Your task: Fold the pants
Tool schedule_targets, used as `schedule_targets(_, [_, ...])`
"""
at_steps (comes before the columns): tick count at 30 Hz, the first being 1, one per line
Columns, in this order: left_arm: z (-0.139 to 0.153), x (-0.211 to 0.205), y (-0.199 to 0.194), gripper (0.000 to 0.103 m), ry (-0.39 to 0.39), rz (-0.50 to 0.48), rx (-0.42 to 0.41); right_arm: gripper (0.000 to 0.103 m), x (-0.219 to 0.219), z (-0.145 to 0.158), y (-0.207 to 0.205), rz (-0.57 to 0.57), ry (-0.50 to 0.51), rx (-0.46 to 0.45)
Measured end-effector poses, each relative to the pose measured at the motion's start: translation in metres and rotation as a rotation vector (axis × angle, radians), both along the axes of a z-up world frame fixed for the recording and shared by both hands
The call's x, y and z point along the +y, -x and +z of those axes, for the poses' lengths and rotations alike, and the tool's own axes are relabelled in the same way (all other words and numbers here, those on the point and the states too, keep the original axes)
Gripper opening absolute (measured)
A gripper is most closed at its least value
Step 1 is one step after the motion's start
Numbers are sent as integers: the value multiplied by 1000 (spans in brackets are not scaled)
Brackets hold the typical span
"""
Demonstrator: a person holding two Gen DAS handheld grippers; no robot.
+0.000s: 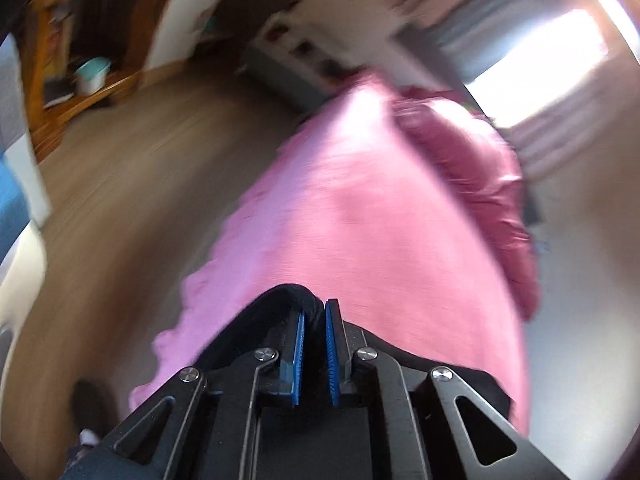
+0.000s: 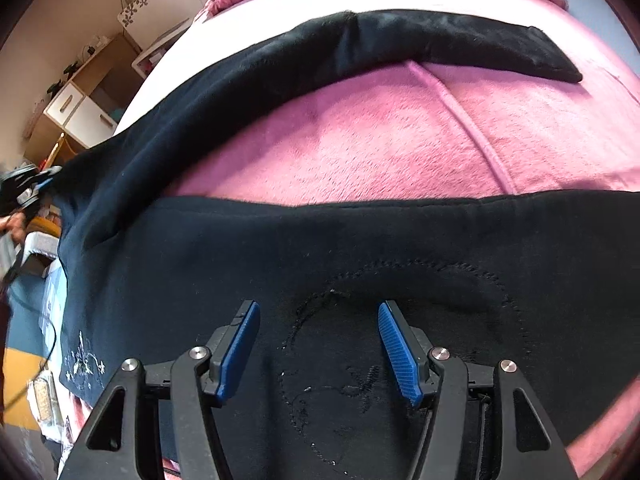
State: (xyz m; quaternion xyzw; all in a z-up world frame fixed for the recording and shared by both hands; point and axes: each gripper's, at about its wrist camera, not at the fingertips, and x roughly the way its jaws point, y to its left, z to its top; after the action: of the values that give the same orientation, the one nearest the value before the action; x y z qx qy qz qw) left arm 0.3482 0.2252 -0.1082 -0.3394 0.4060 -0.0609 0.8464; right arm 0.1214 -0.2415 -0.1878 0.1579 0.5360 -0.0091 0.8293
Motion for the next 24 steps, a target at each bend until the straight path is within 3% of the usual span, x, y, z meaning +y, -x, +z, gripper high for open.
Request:
schedule_targets(5, [44, -11, 74, 9, 88, -144, -155, 62, -12, 19, -15, -25, -32, -57])
schedule_targets(10, [60, -14, 147, 8, 129, -232, -216, 60, -23, 41, -48, -47, -92, -123])
schedule_targets(14, [61, -11, 190, 8, 147, -261, -220, 53, -29, 63, -88, -60, -146, -171])
schedule_targets(20, [53, -10, 212, 8, 138, -275, -194, 52, -47, 78, -165, -136, -227, -169])
schedule_targets(24, [55, -15, 220, 8, 108, -296, -200, 49, -55, 79, -215, -186, -198, -132])
